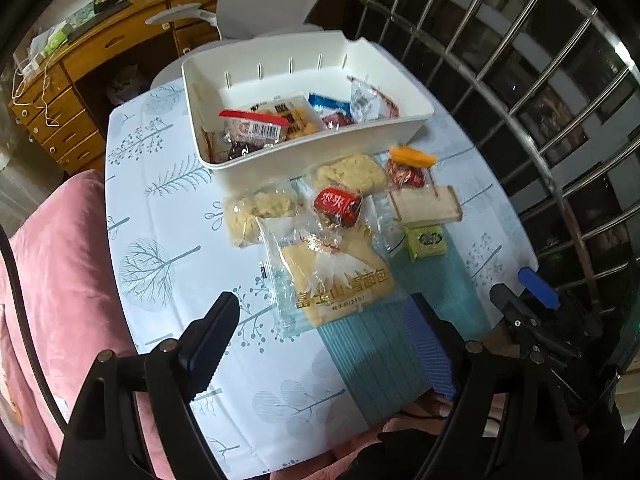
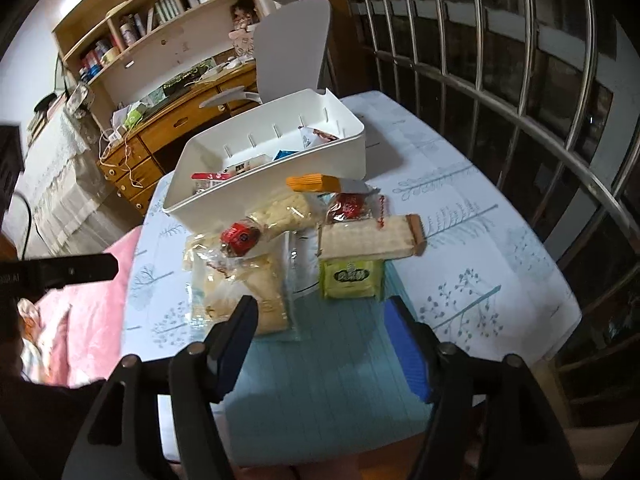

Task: Organize snacks
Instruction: 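Grasp the red-labelled bread bag with the left tool while the right tool grasps the green pastry packet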

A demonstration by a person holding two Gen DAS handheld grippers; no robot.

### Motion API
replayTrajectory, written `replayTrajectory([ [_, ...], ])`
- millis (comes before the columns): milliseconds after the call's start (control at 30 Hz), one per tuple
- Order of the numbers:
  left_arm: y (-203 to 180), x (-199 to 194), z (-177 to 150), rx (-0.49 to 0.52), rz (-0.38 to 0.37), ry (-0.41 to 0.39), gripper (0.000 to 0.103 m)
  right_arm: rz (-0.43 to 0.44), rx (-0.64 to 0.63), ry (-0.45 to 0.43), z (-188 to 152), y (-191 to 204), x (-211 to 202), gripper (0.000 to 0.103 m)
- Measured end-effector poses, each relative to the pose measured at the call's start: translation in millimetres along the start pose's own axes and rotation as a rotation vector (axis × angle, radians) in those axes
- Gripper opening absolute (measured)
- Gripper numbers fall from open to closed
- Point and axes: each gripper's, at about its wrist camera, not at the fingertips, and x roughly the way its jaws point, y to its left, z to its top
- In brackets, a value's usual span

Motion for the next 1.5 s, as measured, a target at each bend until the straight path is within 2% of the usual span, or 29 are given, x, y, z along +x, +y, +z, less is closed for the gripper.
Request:
replayTrajectory([
  [233, -9.0, 32.8, 22.0, 0.055, 0.088, 0.071, 0.083, -0.017, 0.013, -0.047, -4.0, -15.5, 20.5, 0.072],
  [433, -20.6, 66.9, 38.8, 0.142, 0.113, 0.125, 0.084, -0.030, 0.016, -0.049, -5.5, -22.9, 46.2, 0.078],
  [567, -21.0, 89.3, 51.1, 0.131, 0.093, 0.155, 0.083, -0.034, 0.003, -0.016, -8.9, -19.9, 64.7, 0.079],
  [800, -20.4, 120.6, 66.4, 0.116, 0.058, 0.150, 0.083, -0.031, -0.025, 0.033, -10.1, -13.8, 95.3, 0.079],
  [1200, -20.4, 153.8, 80.4, 0.090, 0.064, 0.152, 0.083, -0.017, -0.062, 0.113, -3.7, -19.9, 132.8, 0.079],
  [1500, -19.9, 168.8, 88.1, 0.085, 0.042, 0.151, 0.064, 0.001, -0.092, 0.140, 1.2, -19.1, 144.8, 0.077],
])
